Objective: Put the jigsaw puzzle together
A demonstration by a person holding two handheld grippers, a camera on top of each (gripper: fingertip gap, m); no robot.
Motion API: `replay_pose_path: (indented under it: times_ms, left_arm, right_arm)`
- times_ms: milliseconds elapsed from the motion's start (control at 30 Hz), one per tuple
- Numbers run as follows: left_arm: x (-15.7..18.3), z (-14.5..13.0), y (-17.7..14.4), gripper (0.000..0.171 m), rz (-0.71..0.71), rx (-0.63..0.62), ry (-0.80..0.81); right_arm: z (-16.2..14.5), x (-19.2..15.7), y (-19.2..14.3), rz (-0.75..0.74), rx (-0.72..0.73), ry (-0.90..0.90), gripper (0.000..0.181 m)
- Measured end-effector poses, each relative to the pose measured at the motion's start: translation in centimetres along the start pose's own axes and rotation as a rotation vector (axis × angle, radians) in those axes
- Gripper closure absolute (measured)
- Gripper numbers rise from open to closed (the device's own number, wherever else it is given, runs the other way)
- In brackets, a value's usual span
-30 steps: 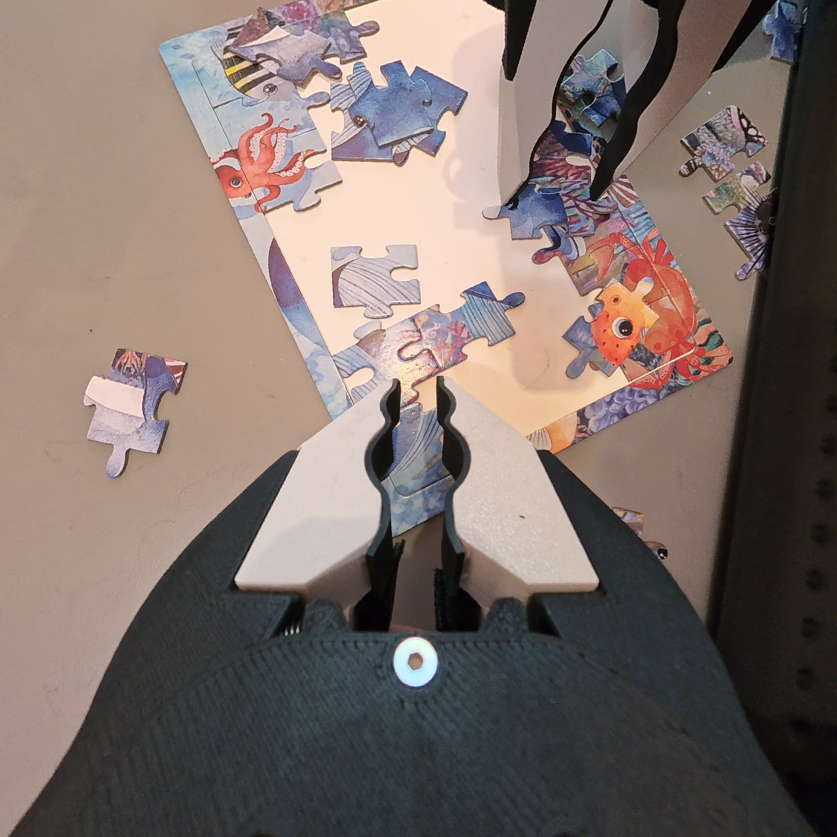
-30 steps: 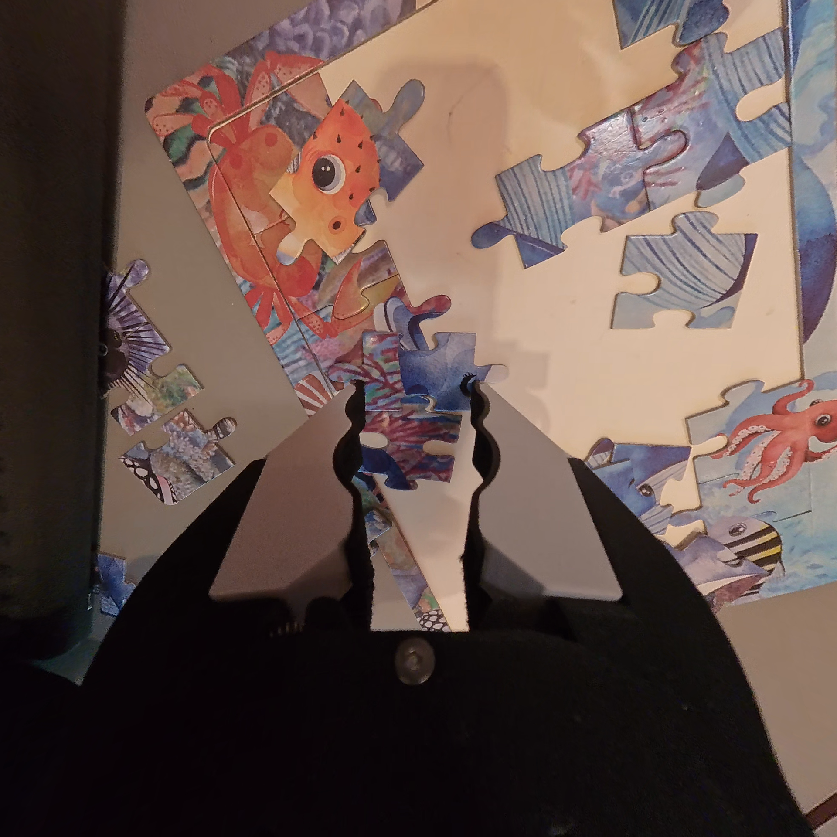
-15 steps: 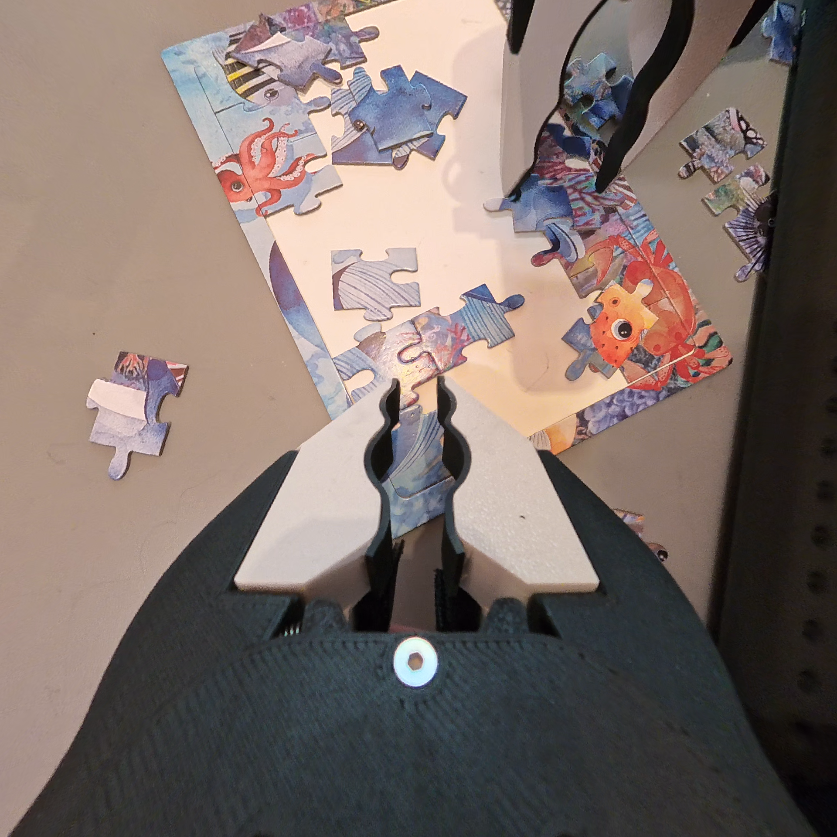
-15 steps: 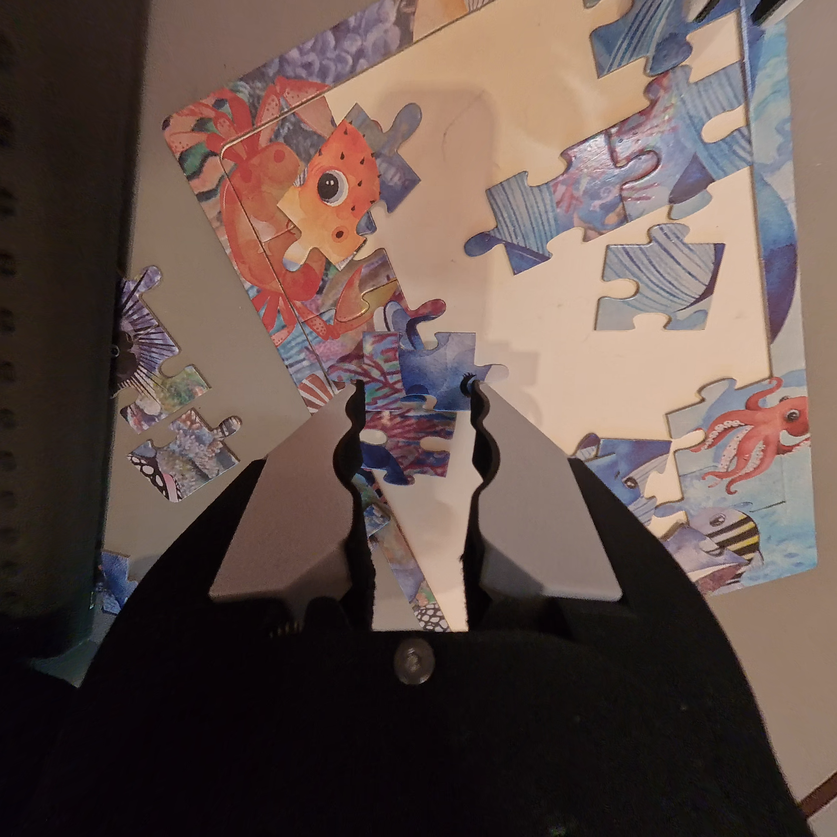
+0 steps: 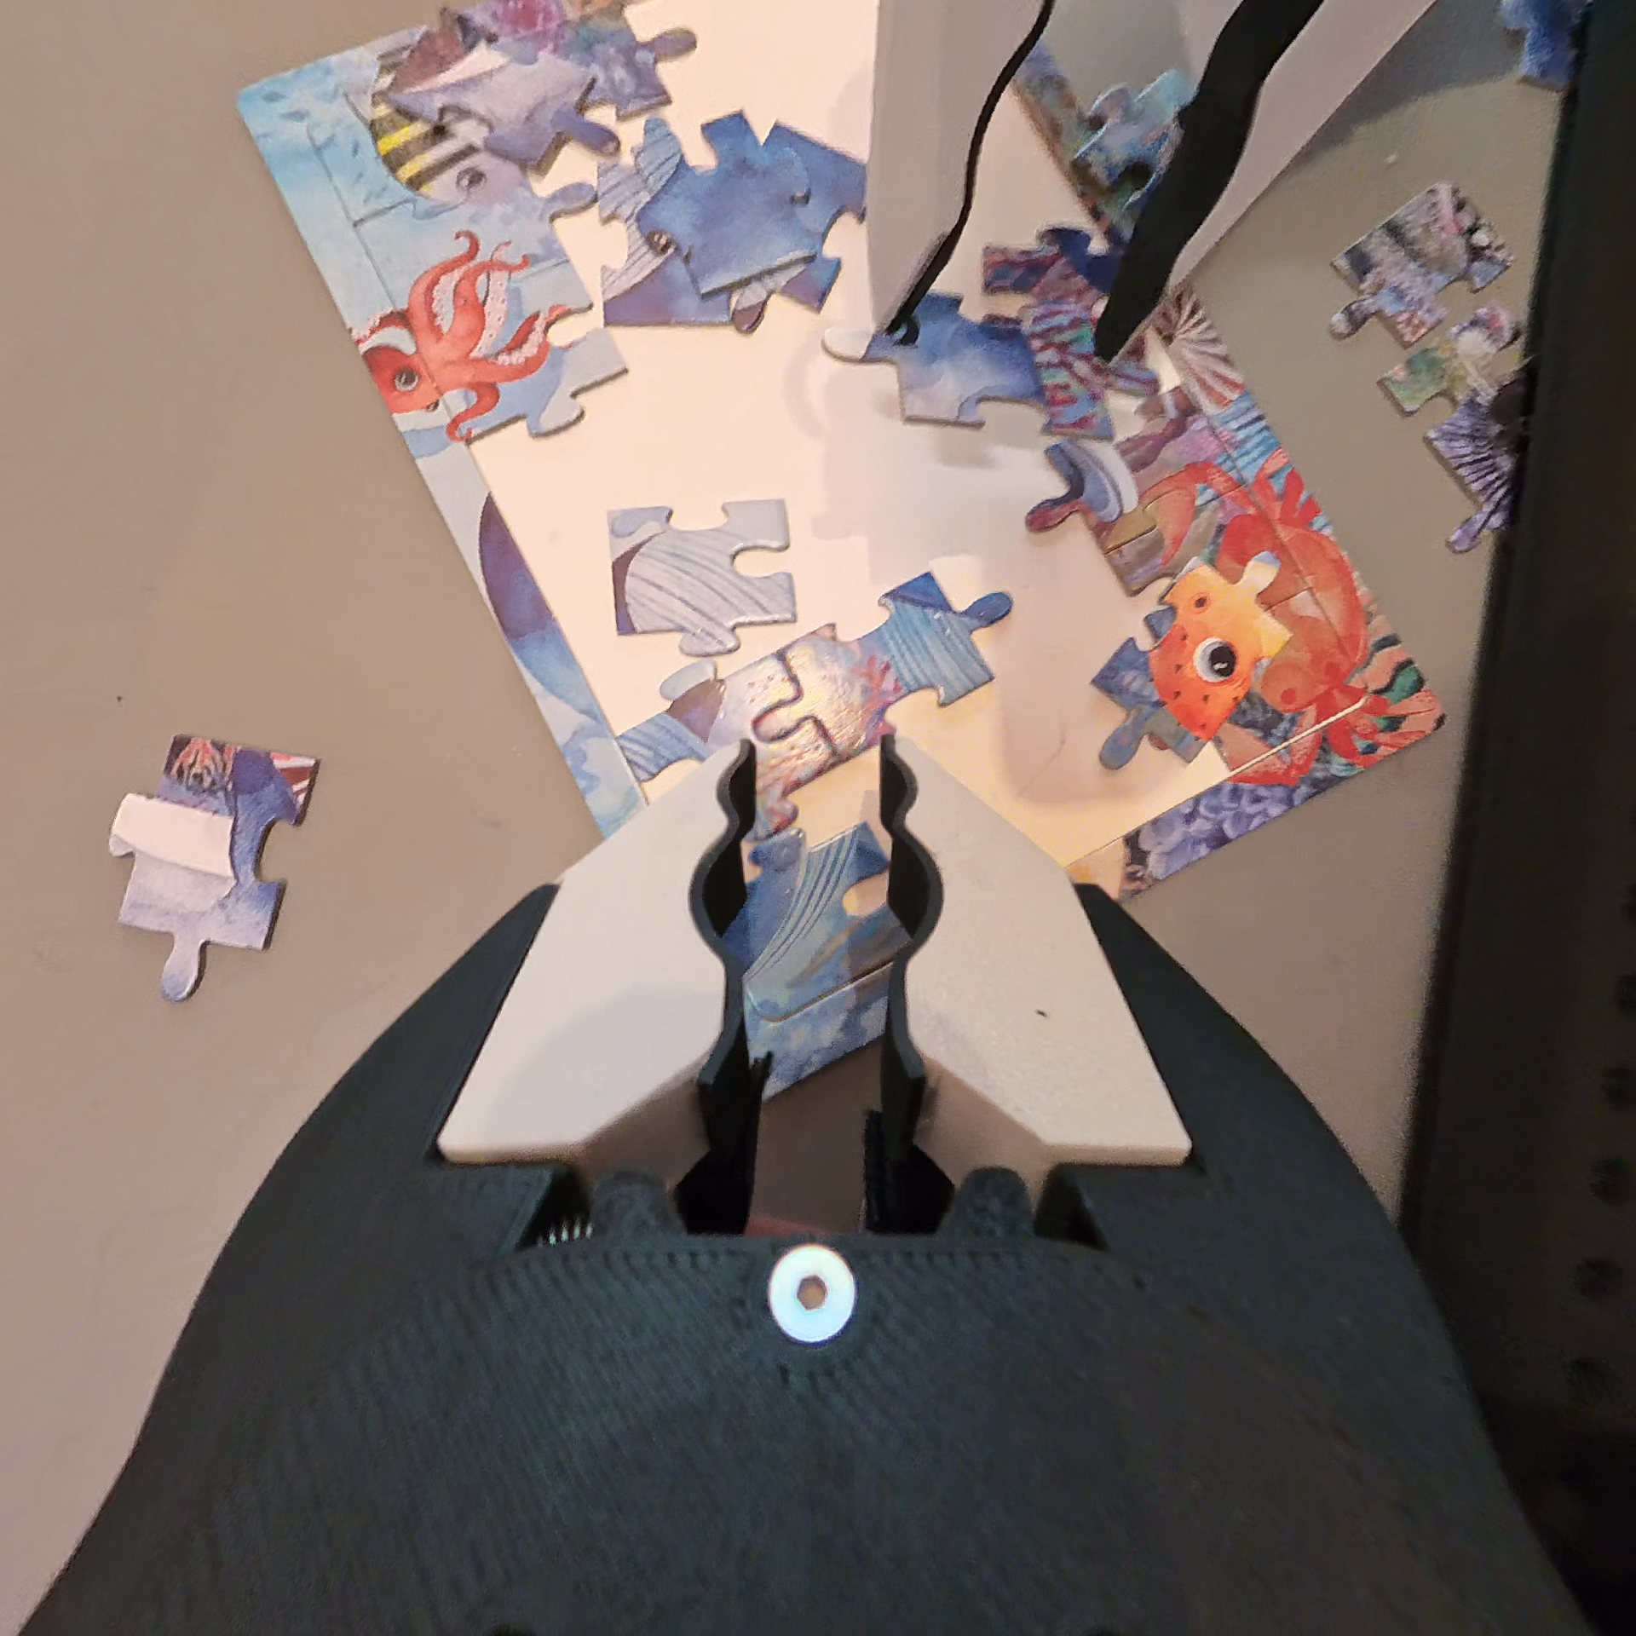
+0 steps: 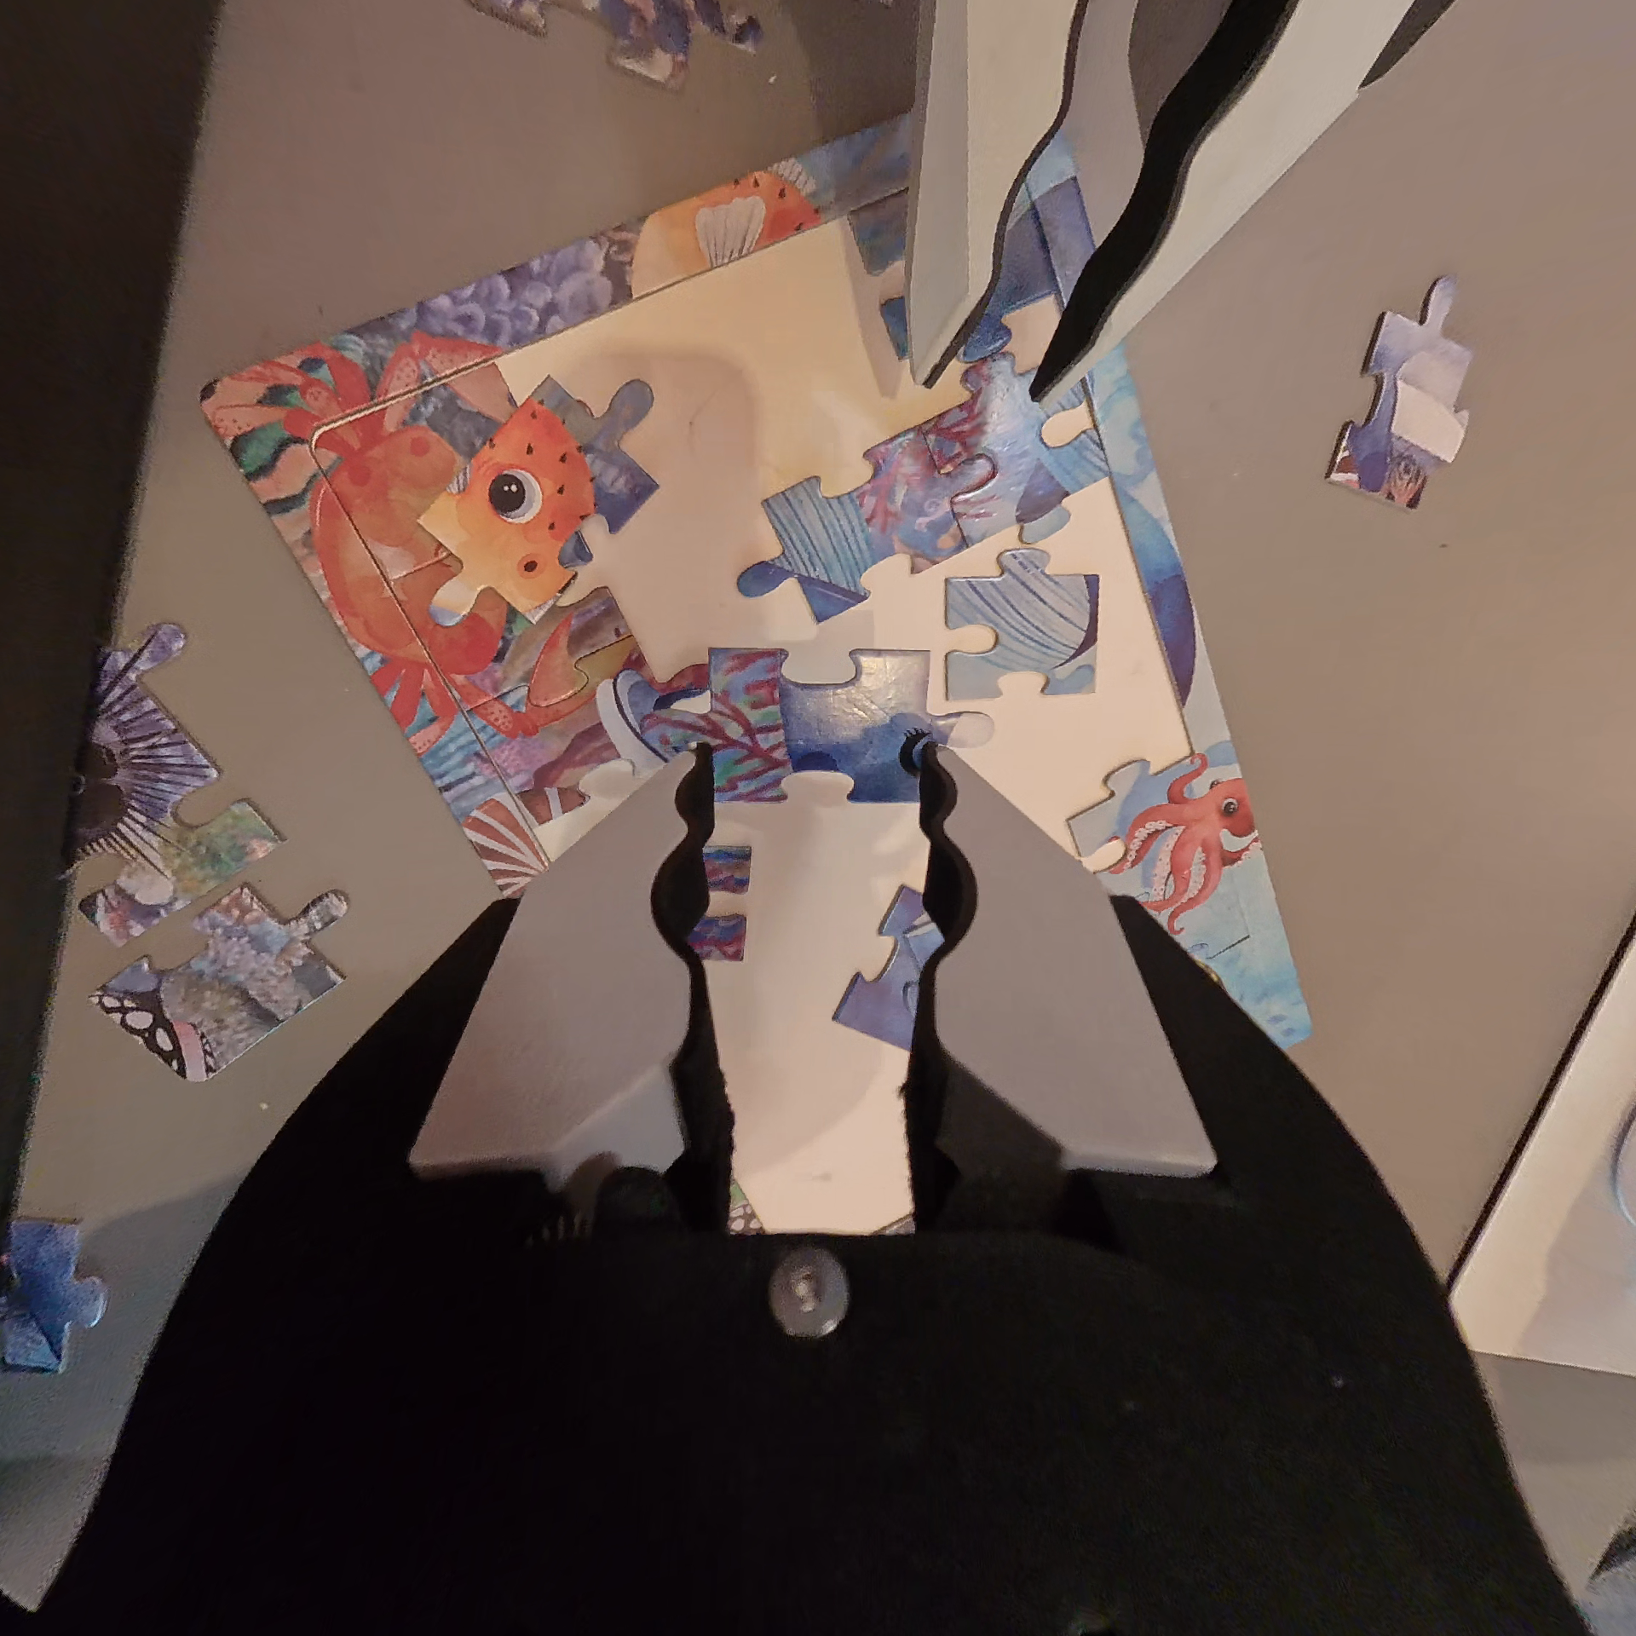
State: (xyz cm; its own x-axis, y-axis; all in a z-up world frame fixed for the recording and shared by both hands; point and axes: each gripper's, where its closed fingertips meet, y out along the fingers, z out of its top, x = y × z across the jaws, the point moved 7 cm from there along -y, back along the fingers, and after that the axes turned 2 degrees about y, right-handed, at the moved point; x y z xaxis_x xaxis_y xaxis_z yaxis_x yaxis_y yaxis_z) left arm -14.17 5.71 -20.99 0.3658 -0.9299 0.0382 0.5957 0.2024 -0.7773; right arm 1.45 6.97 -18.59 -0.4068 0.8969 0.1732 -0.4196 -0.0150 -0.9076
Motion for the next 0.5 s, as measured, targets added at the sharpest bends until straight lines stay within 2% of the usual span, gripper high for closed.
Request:
replay_pose_path:
  times_ms: [100,500]
  left_arm:
    - [0.3,-0.8,0.4,0.141,0.001,-0.071,0.020]
    - [0.1,-1.4,0.8,0.145,0.013,-0.123,0.012]
  right_arm:
    - [0.2,-0.1,0.3,0.002,0.002,-0.004,0.136]
    - [1.9,-1.1,2.0,0.043,0.062,-0.039,0.136]
